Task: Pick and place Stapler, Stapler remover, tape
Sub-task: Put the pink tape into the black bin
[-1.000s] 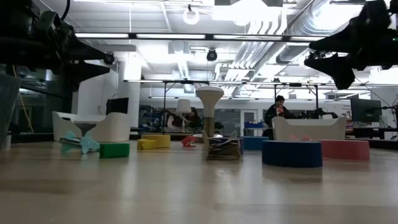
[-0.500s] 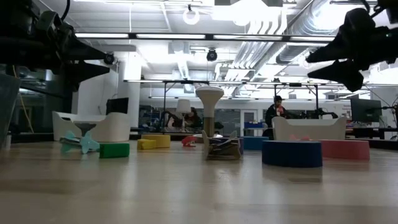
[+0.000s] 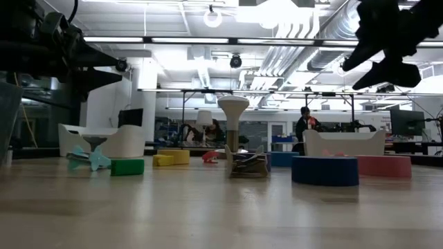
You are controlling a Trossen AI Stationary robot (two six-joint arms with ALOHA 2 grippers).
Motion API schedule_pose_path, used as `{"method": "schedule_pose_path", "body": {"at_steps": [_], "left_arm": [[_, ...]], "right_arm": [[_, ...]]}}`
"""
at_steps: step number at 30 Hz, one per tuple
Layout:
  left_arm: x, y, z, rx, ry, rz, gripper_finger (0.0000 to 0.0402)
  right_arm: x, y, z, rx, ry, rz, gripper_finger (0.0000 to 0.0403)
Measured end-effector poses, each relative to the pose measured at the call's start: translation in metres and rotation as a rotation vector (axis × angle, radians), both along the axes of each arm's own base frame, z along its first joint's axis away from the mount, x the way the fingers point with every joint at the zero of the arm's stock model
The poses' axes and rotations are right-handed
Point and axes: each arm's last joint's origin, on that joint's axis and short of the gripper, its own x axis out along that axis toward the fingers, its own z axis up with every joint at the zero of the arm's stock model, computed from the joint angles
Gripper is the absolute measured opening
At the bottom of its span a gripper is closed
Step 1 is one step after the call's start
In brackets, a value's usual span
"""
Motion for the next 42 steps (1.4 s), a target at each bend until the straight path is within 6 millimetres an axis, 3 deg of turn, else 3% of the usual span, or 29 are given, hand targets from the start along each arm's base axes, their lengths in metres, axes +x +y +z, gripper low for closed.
{"method": "schedule_pose_path", "body": {"at_steps": [11,23,31,42], "left_arm": [[0.0,0.0,0.0,0.0,0.0,0.0,0.0209],[0.0,0.0,0.0,0.0,0.0,0.0,0.0209],[0.0,0.0,0.0,0.0,0.0,0.0,0.0209],[0.0,0.0,0.0,0.0,0.0,-0.001,0.0209]], "right_arm": [[0.037,0.008,0.001,0.251,0.3,-0.092,0.0233],[0.067,0.034,-0.033,0.372,0.612,-0.136,0.0232],[0.083,0.048,-0.052,0.426,0.702,-0.186,0.0231],[0.097,0.052,-0.082,0.447,0.803,-0.286,0.0231]]}}
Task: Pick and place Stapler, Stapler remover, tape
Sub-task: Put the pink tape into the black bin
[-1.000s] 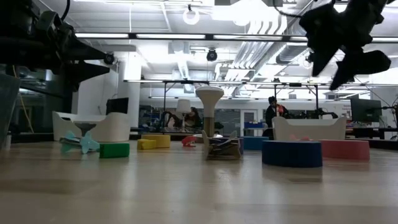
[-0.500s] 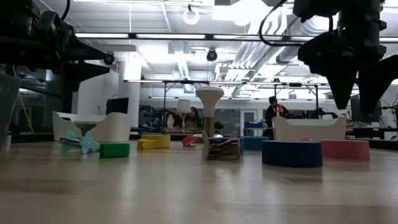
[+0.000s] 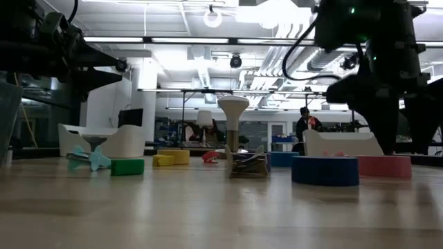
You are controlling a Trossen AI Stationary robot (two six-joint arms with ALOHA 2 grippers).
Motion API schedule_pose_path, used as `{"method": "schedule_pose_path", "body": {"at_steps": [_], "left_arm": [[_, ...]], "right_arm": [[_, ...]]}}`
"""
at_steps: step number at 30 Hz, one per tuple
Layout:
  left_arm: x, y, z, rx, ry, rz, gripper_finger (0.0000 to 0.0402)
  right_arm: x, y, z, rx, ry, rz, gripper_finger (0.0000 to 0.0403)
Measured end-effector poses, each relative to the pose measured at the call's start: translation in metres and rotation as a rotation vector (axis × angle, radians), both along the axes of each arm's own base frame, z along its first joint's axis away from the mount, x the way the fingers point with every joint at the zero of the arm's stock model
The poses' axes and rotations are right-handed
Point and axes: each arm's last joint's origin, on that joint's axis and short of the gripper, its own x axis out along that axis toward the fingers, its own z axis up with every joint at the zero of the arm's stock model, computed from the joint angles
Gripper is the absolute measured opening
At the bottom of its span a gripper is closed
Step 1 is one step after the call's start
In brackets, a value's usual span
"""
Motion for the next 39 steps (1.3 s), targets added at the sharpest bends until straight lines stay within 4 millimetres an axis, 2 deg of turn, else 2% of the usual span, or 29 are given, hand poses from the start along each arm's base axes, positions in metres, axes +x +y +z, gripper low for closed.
{"method": "schedule_pose_path", "body": {"at_steps": [6,13,18,27,31,34,39], "left_arm": [[0.0,0.0,0.0,0.0,0.0,0.0,0.0209],[0.0,0.0,0.0,0.0,-0.001,0.0,0.0209],[0.0,0.0,0.0,0.0,0.0,0.001,0.0209],[0.0,0.0,0.0,0.0,-0.001,0.001,0.0209],[0.0,0.0,0.0,-0.004,-0.002,0.001,0.0209],[0.0,0.0,0.0,-0.093,-0.022,0.001,0.0209],[0.0,0.0,0.0,-0.228,-0.057,0.013,0.0209]], "right_arm": [[0.007,0.002,-0.014,0.008,0.022,-0.001,0.0224],[0.009,0.002,-0.019,0.017,0.04,-0.009,0.0187],[0.007,0.002,-0.019,0.015,0.057,-0.005,0.0141],[0.004,0.001,-0.018,0.011,0.082,0.025,0.003],[0.004,0.001,-0.017,0.009,0.074,0.046,0.003],[0.003,0.0,-0.012,0.007,0.053,0.073,0.003],[0.0,-0.002,0.014,-0.05,-0.058,0.102,0.003]]}}
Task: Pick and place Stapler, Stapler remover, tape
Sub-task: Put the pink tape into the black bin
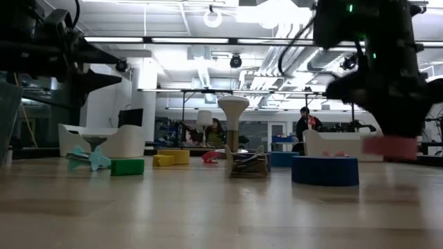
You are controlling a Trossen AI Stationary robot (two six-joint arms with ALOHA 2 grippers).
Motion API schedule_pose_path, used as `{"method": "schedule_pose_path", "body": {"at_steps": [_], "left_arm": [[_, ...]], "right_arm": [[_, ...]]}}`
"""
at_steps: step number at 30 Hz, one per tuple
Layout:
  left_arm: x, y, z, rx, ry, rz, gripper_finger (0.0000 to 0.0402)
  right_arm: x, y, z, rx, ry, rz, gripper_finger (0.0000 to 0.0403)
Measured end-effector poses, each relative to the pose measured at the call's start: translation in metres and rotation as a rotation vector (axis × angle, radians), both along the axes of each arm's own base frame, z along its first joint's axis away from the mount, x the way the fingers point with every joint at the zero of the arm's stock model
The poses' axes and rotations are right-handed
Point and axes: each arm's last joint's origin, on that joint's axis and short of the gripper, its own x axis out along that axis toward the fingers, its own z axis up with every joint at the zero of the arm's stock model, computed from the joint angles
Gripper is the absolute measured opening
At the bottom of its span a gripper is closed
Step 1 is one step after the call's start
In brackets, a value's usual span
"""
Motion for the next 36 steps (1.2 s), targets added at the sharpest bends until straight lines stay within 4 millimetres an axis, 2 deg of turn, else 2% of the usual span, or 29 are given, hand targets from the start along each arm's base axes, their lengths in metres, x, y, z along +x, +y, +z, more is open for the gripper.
{"method": "schedule_pose_path", "body": {"at_steps": [4,11,20,26,31,36], "left_arm": [[-0.001,-0.001,0.004,-0.103,-0.038,-0.021,0.0209],[-0.002,-0.003,0.019,-0.141,-0.118,-0.082,0.0209],[0.001,-0.003,0.033,-0.139,-0.248,-0.129,0.0209],[0.013,-0.001,0.051,-0.102,-0.245,-0.146,0.0209],[0.033,0.003,0.084,-0.009,-0.181,-0.163,0.0209],[0.064,0.01,0.117,0.115,-0.119,-0.17,0.0209]], "right_arm": [[-0.004,-0.006,0.027,-0.084,-0.124,0.026,0.003],[-0.004,-0.03,0.076,-0.319,-0.329,0.104,0.003],[0.021,-0.071,0.131,-0.561,-0.539,0.313,0.003],[0.033,-0.098,0.151,-0.664,-0.729,0.401,0.003],[0.036,-0.113,0.161,-0.735,-0.822,0.46,0.003],[0.039,-0.12,0.17,-0.778,-0.929,0.543,0.003]]}}
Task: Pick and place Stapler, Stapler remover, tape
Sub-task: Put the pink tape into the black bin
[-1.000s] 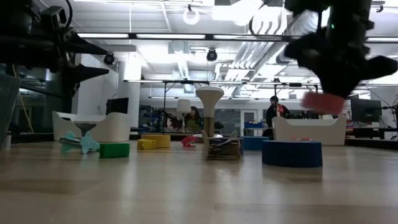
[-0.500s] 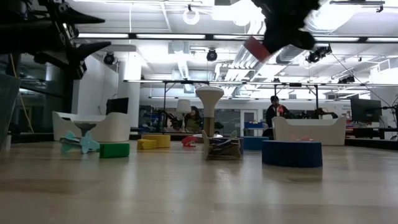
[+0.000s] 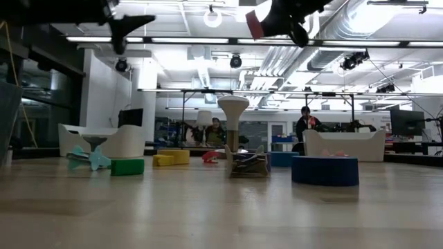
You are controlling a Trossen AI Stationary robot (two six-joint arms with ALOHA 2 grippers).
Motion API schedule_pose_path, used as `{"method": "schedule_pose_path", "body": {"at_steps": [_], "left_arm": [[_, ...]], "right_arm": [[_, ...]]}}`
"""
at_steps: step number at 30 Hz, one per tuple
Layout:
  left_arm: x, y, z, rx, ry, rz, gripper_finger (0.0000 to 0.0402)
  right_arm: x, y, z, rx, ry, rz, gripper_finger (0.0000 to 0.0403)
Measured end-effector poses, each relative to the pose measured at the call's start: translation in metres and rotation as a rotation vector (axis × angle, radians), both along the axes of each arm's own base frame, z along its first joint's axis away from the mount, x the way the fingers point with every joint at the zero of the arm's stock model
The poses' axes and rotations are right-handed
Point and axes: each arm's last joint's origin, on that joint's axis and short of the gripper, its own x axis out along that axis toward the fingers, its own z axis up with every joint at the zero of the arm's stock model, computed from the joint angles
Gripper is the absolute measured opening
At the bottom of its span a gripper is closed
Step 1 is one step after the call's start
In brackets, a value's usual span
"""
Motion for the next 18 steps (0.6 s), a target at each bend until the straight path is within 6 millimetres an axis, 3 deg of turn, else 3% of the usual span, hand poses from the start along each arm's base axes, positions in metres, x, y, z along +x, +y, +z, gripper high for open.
{"method": "schedule_pose_path", "body": {"at_steps": [8,18], "left_arm": [[0.053,0.012,0.041,0.149,0.036,-0.021,0.0209],[0.108,0.022,0.065,0.226,0.047,-0.107,0.0209]], "right_arm": [[0.002,-0.004,0.008,-0.001,-0.09,0.088,0.003],[0.01,-0.003,0.018,-0.001,-0.238,0.209,0.003]]}}
